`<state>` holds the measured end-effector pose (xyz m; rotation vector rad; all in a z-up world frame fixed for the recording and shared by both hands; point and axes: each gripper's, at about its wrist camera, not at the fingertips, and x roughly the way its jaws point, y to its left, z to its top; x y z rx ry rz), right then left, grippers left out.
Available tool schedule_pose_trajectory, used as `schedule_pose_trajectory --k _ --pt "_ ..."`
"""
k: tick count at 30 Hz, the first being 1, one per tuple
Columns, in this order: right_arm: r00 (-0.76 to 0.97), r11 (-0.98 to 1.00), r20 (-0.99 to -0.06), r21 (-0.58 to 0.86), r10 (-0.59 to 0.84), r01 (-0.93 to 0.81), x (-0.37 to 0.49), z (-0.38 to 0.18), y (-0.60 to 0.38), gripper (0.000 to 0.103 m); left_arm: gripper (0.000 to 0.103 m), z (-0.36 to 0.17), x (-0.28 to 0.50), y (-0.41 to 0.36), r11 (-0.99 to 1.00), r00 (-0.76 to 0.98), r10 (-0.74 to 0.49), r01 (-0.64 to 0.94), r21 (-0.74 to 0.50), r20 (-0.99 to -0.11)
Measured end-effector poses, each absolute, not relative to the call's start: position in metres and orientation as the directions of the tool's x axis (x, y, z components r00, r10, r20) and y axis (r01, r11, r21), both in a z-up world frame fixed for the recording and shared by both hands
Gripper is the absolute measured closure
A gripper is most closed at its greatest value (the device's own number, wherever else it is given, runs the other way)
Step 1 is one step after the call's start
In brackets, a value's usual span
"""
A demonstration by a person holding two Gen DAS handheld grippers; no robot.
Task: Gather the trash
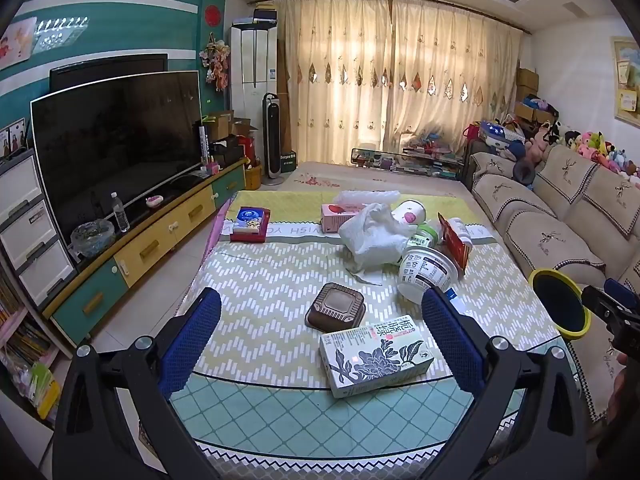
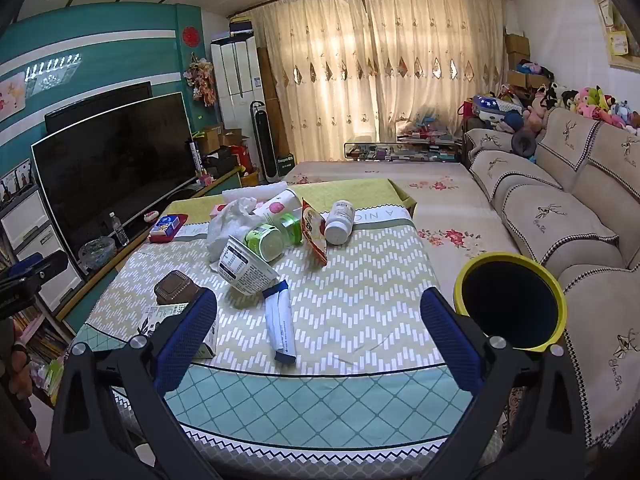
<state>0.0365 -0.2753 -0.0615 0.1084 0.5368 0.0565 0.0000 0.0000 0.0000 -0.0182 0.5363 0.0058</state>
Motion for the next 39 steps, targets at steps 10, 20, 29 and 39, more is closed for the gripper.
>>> schedule_pose_trajectory --k 10,20,29,39 --pt "0.856 0.993 -0.51 0.117 0.082 -0.025 0.0373 -0.0633 -0.2731 0.006 0.004 -0.0008 0.0 0.0 1.0 0.859 0.002 -0.011 -0.015 -0.511" --pt "0.854 0.992 -0.514 0.121 0.085 -0.026 0.0372 -0.0653 -0.2726 0.006 0.004 -0.0012 -0.0004 -0.0001 1.0 0.86 0.001 -0.011 -0.017 -0.511" --pt "0.852 0.992 -0.516 0.122 0.086 -0.026 0.0372 -0.0658 -0.2723 0.006 0.004 -0.0011 -0.0001 -0.0001 1.0 0.859 0.0 -0.011 -0.019 -0.512" --pt "0.85 0.992 -0.519 0.122 0.086 -0.026 0.0389 -0.069 -0.2717 0.006 0.004 -0.001 0.0004 0.0002 1.0 0.859 0.0 -0.012 -0.02 -0.512"
